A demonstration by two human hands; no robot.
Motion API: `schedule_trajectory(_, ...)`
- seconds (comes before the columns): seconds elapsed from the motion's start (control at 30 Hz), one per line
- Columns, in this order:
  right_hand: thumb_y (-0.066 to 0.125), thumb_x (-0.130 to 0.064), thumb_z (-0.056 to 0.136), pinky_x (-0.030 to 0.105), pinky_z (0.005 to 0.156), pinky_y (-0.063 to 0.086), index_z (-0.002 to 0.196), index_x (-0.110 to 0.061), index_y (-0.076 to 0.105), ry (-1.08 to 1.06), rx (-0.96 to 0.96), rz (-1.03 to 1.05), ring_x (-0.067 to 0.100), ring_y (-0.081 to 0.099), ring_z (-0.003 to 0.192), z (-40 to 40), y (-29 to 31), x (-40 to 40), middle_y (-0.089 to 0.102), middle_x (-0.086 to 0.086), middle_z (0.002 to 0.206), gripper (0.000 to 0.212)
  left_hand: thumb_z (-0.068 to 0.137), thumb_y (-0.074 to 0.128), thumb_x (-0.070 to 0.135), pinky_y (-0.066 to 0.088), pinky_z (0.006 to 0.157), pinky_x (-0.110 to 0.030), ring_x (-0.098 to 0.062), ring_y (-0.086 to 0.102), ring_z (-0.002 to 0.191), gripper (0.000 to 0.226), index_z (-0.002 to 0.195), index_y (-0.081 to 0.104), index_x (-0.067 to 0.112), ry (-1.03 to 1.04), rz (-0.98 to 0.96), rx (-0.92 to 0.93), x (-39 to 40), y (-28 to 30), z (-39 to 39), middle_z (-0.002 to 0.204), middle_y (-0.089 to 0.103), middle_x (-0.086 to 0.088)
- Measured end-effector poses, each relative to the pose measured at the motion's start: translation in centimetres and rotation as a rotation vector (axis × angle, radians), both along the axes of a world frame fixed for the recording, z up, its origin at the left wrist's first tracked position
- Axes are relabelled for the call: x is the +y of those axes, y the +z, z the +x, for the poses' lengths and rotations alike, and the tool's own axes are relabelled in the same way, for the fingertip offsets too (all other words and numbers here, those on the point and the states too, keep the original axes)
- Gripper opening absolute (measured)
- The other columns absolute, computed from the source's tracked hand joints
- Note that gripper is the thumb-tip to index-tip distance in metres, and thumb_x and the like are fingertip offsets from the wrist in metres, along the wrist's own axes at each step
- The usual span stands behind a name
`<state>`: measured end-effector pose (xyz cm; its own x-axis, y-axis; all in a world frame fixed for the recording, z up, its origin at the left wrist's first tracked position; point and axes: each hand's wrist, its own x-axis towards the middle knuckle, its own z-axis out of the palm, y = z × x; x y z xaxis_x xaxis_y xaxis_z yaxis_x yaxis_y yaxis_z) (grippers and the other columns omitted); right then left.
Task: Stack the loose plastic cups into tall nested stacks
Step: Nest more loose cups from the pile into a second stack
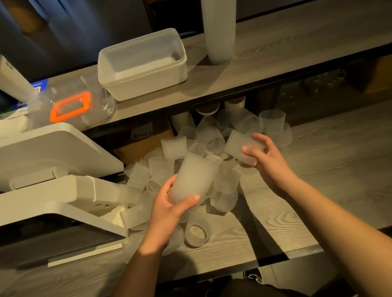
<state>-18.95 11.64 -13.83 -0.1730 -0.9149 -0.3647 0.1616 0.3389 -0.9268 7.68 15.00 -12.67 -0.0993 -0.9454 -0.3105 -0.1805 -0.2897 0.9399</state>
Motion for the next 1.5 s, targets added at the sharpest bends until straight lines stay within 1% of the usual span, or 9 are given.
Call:
schedule_trajectory(0.3,0.075,-0.039,0.070,0.043,0.109,0.044,0.134,-0.031,0.051,0.309,0.155,-0.116,0.010,0.053,0.119,2.1,2.4,0.2,0.054,-0.009,0.129,0.068,0.065,0.090,0.030,0.052,0.077,-0.015,0.006,0.057,0.106,0.074,0.129,0.054,0.041,-0.121,-0.092,-0.078,0.1,0.9,-1.1,0.126,0.056,0.014)
schedule_trajectory(0.47,0.069,-0.043,0.083,0.033,0.108,0.039,0.143,-0.038,0.042,0.383,0.180,-0.115,0.003,0.046,0.123,2.9,2.5,0.7,0.048,-0.012,0.135,0.066,0.058,0.085,0.047,0.052,0.078,-0.014,0.007,0.056,0.107,0.084,0.135,0.052,0.036,-0.119,-0.108,-0.095,0.2,1.0,-0.9,0.127,0.055,0.015)
schedule_trajectory(0.67,0.036,-0.056,0.097,0.023,0.108,0.036,0.149,-0.029,0.039,0.484,0.131,-0.092,-0.002,0.042,0.131,4.5,2.7,1.6,0.044,-0.015,0.145,0.059,0.060,0.086,0.049,0.052,0.077,-0.014,0.003,0.057,0.109,0.078,0.130,0.053,0.041,-0.120,-0.128,-0.123,0.2,1.1,-1.1,0.126,0.056,0.016)
schedule_trajectory(0.83,0.027,-0.051,0.104,0.012,0.091,0.039,0.147,-0.032,0.042,0.529,0.114,-0.056,-0.014,0.042,0.120,4.4,2.5,1.2,0.046,-0.022,0.137,0.049,0.060,0.087,0.049,0.054,0.076,-0.020,0.001,0.059,0.106,0.077,0.127,0.051,0.044,-0.111,-0.096,-0.139,0.5,0.9,-1.0,0.125,0.056,0.014)
schedule_trajectory(0.93,0.032,-0.052,0.103,0.025,0.104,0.041,0.148,-0.030,0.038,0.438,0.199,-0.072,0.001,0.048,0.124,3.8,1.5,0.3,0.049,-0.015,0.137,0.050,0.071,0.088,0.031,0.053,0.071,-0.014,0.000,0.059,0.102,0.070,0.129,0.049,0.036,0.007,-0.107,-0.128,0.6,1.1,-1.1,0.123,0.055,0.013)
schedule_trajectory(1.03,0.053,-0.053,0.096,0.034,0.107,0.042,0.147,-0.020,0.042,0.248,0.351,-0.005,0.017,0.049,0.128,2.2,-0.8,-0.7,0.051,0.001,0.142,0.062,0.065,0.084,0.045,0.054,0.072,-0.018,0.008,0.058,0.099,0.075,0.130,0.049,0.035,0.058,-0.113,-0.113,0.5,1.3,-0.5,0.121,0.055,0.014)
schedule_trajectory(1.23,0.086,-0.043,0.071,0.043,0.110,0.039,0.152,-0.021,0.032,0.416,0.469,0.162,0.027,0.037,0.142,0.5,-5.7,-0.5,0.036,0.006,0.157,0.100,0.054,0.080,0.057,0.057,0.075,-0.027,-0.007,0.060,0.107,0.077,0.123,0.052,0.042,0.114,-0.077,-0.094,0.9,0.9,0.3,0.123,0.057,0.009)
schedule_trajectory(1.37,0.090,-0.037,0.068,0.043,0.108,0.041,0.151,-0.026,0.031,0.524,0.406,0.155,0.029,0.037,0.141,0.7,-7.1,-0.5,0.034,0.004,0.156,0.103,0.051,0.079,0.058,0.057,0.074,-0.026,-0.012,0.059,0.108,0.079,0.122,0.050,0.039,0.134,-0.062,-0.108,1.1,0.7,0.3,0.122,0.056,0.008)
schedule_trajectory(1.5,0.080,-0.054,0.074,0.044,0.107,0.042,0.152,-0.024,0.030,0.432,0.412,0.191,0.030,0.039,0.140,1.7,-7.2,-1.0,0.035,0.007,0.156,0.096,0.050,0.078,0.059,0.056,0.067,-0.019,-0.011,0.058,0.108,0.084,0.125,0.048,0.036,0.147,-0.053,-0.124,0.9,0.9,0.5,0.122,0.054,0.010)
